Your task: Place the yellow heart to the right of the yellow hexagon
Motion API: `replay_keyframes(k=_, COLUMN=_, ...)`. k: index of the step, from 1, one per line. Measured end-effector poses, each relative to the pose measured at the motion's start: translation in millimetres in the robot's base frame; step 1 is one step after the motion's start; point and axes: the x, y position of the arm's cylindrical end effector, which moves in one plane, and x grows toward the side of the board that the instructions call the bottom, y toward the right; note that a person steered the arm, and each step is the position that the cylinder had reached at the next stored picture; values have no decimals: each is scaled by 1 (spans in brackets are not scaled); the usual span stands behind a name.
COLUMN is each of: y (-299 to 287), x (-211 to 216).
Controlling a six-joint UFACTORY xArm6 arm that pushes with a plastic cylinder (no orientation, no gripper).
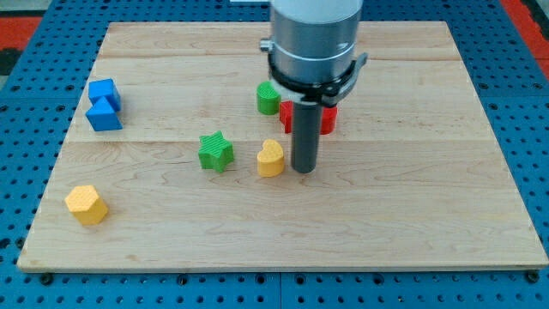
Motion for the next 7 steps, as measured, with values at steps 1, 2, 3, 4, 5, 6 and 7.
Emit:
replay_keyframes(k=1, y=-5, x=-14)
replay_keyframes(k=2, y=-81, x=6)
replay_keyframes(k=3, y=-158, x=32)
replay_keyframes(k=4, y=-223, x=41)
replay_keyframes(k=5, y=-207, x=41)
replay_keyframes(k=6, y=-206, x=41)
replay_keyframes(k=7, y=-198, x=41)
